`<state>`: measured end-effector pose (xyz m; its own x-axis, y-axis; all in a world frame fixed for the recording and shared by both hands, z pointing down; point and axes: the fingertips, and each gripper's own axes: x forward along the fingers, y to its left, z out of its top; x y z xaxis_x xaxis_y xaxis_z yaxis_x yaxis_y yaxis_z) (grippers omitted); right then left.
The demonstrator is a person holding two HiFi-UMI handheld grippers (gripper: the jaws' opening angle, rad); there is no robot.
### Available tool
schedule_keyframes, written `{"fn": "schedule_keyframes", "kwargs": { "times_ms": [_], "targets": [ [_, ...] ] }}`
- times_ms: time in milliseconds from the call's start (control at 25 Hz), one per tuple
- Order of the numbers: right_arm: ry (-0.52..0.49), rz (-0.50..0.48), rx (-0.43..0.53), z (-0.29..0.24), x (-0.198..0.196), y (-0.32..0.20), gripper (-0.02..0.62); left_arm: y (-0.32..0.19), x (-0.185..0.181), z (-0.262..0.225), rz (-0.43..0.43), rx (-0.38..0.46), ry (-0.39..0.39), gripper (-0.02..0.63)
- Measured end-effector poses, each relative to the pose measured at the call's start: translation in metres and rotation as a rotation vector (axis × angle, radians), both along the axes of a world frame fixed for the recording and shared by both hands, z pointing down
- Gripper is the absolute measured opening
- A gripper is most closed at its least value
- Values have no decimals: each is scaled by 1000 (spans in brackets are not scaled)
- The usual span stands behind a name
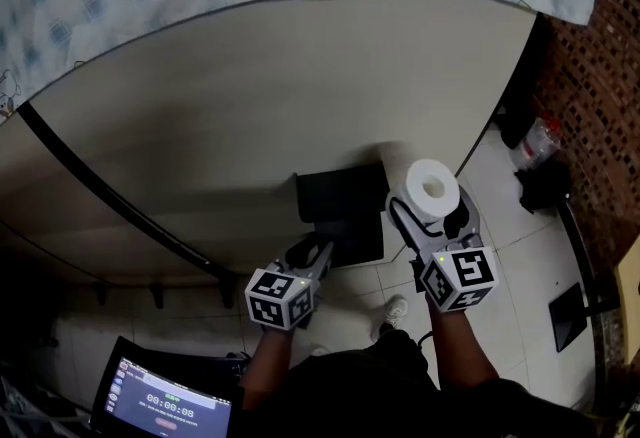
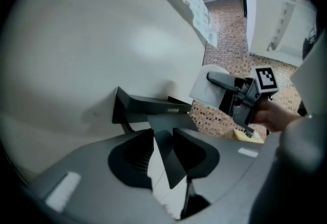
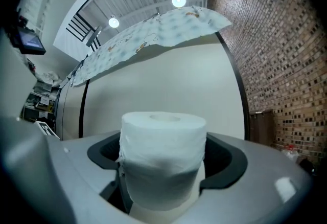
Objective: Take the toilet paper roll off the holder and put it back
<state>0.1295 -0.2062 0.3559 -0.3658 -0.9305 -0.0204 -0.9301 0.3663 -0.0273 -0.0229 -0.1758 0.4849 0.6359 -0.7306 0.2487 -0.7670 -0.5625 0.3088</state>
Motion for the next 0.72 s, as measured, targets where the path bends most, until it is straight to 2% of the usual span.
{"fn": "schedule_keyframes", "kwargs": {
  "times_ms": [240,400,560,720],
  "targets": [
    [-22,30,-5,7,15,1,443,0,-1,0,-4,-4,-7,140],
    [-77,60,-28,27,34,-6,443,0,-1,1,-11,-7,-14,140],
    [-242,64,-89,59,52,-18,443,-2,1,0,-16,-9,-14,138],
    [-421,64,-192,94,59,-31,443,-2,-1,1,-23,-18,-19,137]
  ]
}}
